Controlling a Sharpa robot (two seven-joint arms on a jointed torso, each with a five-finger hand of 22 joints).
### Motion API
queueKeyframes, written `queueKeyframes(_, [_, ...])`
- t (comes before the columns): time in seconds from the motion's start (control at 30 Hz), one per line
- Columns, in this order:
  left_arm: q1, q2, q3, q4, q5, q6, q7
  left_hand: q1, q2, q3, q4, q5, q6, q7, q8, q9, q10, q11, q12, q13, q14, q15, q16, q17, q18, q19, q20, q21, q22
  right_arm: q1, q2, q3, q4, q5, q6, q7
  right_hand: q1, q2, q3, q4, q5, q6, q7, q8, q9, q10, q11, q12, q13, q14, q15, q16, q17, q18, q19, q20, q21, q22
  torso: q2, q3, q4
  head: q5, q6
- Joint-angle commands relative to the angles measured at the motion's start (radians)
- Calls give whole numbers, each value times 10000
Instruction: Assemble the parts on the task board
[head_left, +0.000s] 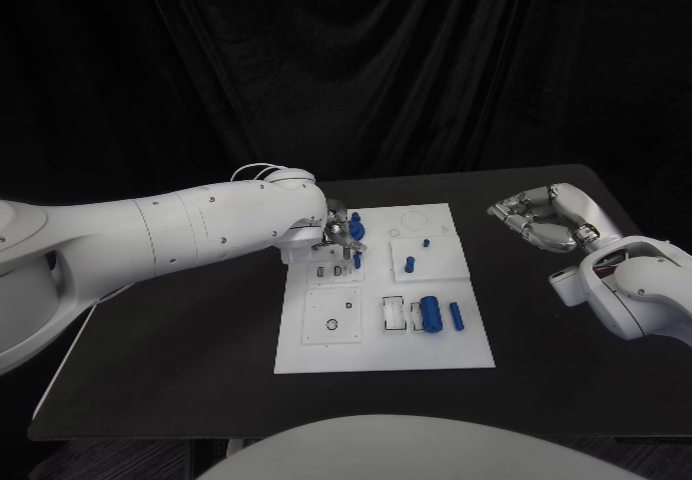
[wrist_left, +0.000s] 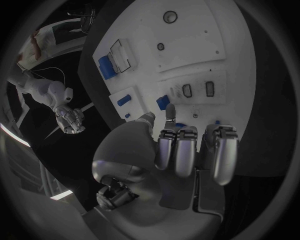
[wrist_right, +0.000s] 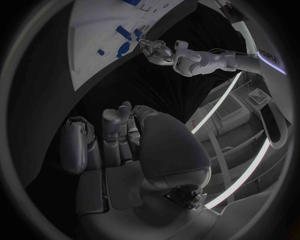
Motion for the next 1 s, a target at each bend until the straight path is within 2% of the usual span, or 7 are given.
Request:
queueKeyframes(0.03, [-50, 50, 10, -31, 1, -78, 176, -75, -12, 22, 22, 55, 62, -17, -43, 13, 1055, 13, -10, 2624, 1039, -16, 26, 2633, 161, -46, 3, -59, 1130, -30, 7, 6, -14, 2, 73, -172, 50, -40, 62, 4, 46, -32, 3, 0, -6, -79, 20, -66, -10, -3, -5, 16, 10, 114, -47, -2, -53, 1955, -10, 0, 10, -18, -1])
queueKeyframes(0.3, [-113, 107, 10, -144, 1, -43, 219, -74, -13, 32, 17, 67, 84, -21, -84, 22, 1055, 13, -10, 2624, 1039, -15, 26, 2633, 164, -54, 4, -69, 1116, -34, 34, 6, -39, 2, 90, -180, 60, -37, 78, 1, 57, -42, 5, -4, -8, -87, 21, -76, -27, 5, -6, 24, 16, 120, -60, -3, -76, 1947, -15, -11, -10, 1, -1])
queueKeyframes(0.47, [-147, 127, 10, -219, 1, -87, 323, -51, -2, 68, -8, 100, 128, -28, -163, 44, 1055, 9, -10, 2624, 1039, -17, 26, 2633, 169, -67, 5, -86, 1094, -43, 52, 6, -50, 2, 115, -177, 71, -43, 87, -5, 67, -47, 6, -6, -9, -89, 21, -80, -35, 11, -6, 31, 22, 121, -61, -3, -81, 1945, -21, -14, 13, -34, -1])
queueKeyframes(0.67, [-183, 147, 10, -259, 1, -131, 470, -64, -10, 70, -3, 94, 128, -18, -219, 52, 1055, 13, -10, 2624, 1039, -17, 26, 2633, 183, -105, 5, -113, 1040, -54, 70, 6, -81, 2, 148, -195, 71, -43, 87, -5, 67, -47, 6, -6, -9, -89, 21, -80, -35, 11, -6, 31, 22, 121, -61, -3, -81, 1945, -19, -9, 13, -11, -1])
queueKeyframes(0.9, [-207, 189, 10, -290, 1, -65, 512, -69, -11, 76, -3, 85, 134, -16, -264, 62, 1055, 19, -10, 2624, 1039, -12, 26, 2633, 198, -149, 7, -141, 979, -59, 114, 6, -114, 2, 198, -230, 129, -60, 140, -32, 125, -61, 7, -8, -9, -107, 19, -102, -77, 13, -7, 28, 12, 126, -65, -3, -99, 1940, -21, -13, 7, -34, -1])
queueKeyframes(1.0, [-214, 211, 10, -303, 1, -22, 510, -61, -11, 84, -12, 85, 144, -18, -280, 68, 1055, 20, -10, 2624, 1039, -11, 26, 2633, 197, -149, 8, -144, 978, -60, 130, 6, -127, 2, 227, -246, 143, -67, 151, -38, 140, -63, 8, -8, -8, -107, 20, -103, -81, 16, -8, 33, 16, 128, -70, -4, -109, 1936, -25, -12, 14, -86, -1])
